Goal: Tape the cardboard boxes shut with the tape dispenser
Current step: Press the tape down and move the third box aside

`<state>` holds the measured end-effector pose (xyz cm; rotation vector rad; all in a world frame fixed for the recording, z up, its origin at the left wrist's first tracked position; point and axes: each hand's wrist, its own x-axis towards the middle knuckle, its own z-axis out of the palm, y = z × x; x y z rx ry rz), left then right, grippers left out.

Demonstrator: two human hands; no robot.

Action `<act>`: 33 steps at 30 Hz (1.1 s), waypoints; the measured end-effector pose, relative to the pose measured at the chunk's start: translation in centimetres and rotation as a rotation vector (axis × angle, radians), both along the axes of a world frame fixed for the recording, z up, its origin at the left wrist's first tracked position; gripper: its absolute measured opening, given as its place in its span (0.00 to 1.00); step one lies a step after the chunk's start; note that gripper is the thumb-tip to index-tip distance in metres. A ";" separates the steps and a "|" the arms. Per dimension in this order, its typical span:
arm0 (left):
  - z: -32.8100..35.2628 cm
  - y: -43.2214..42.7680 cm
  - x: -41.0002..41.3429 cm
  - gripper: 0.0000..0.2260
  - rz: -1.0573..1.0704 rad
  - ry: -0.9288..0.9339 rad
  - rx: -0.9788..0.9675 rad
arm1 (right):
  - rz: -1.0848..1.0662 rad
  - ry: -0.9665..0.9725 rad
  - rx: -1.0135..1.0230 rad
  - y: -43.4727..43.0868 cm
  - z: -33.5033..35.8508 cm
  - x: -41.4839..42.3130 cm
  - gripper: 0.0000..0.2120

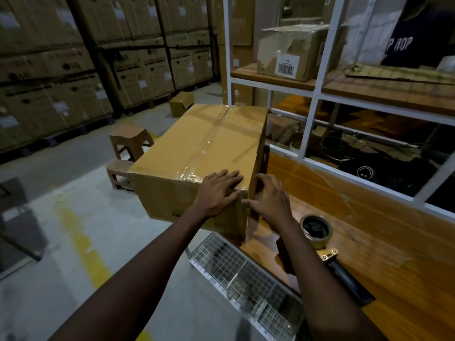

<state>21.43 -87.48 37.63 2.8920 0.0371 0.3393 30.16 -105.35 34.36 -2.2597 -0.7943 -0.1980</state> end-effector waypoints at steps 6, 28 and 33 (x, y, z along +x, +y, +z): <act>-1.0 -0.2 0.4 0.28 0.027 -0.065 0.012 | -0.185 0.343 0.799 0.3 -1.7 -2.5 0.33; -1.5 17.1 -4.2 0.25 -0.023 -0.073 0.227 | -0.672 0.053 0.983 10.2 -1.9 -2.7 0.29; -2.3 24.6 -6.9 0.21 0.053 -0.155 0.172 | -0.836 0.030 0.962 11.0 -2.2 -2.6 0.28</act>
